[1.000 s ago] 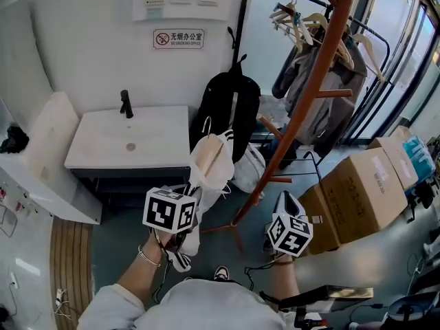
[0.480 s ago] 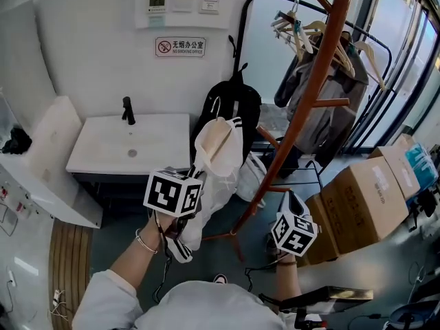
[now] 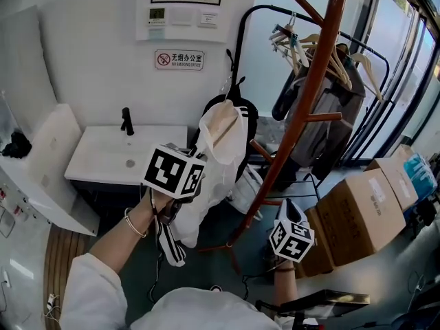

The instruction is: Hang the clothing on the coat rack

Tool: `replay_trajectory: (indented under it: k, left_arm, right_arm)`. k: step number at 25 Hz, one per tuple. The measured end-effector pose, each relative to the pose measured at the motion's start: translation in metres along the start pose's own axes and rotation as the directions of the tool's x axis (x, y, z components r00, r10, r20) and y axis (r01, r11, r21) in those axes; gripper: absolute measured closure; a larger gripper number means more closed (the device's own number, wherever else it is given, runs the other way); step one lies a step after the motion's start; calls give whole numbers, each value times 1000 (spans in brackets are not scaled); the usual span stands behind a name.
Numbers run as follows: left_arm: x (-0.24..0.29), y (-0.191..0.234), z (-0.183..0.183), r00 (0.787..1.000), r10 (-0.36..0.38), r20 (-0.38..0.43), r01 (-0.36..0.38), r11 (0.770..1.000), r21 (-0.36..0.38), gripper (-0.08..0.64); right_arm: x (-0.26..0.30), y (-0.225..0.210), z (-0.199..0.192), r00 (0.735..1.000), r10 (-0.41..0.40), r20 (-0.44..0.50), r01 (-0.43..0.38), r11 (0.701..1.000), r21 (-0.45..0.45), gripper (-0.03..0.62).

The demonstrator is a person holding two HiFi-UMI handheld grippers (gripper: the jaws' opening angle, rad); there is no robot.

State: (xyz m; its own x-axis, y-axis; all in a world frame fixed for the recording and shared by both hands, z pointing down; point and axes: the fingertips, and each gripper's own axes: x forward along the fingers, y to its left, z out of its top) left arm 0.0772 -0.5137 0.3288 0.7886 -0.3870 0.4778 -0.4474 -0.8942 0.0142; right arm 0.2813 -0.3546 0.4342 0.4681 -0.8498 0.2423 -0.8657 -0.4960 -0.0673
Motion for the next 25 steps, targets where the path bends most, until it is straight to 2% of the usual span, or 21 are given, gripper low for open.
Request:
replay_trajectory:
  k: [4, 10, 15, 21, 25]
  left_arm:
    - [1, 1, 31, 1000, 14, 6, -14, 999, 32, 541]
    - [-2, 8, 82, 996, 82, 19, -83, 990, 117, 540]
    - [-8, -1, 118, 997, 65, 42, -70, 987, 146, 538]
    - [-20, 1, 168, 993, 84, 84, -98, 979, 177, 537]
    - [-32, -8, 197, 991, 70, 113, -92, 975, 202, 537]
  right_arm:
    - [4, -3, 4, 1000, 7, 1, -7, 1000, -10, 569]
    - [12, -3, 9, 1000, 27, -2, -27, 1000, -17, 569]
    - [18, -4, 7, 999, 40, -5, -40, 999, -10, 569]
    - [24, -6, 8, 999, 46, -12, -46, 999, -5, 569]
    - [26, -9, 10, 999, 48, -11, -48, 999, 0, 569]
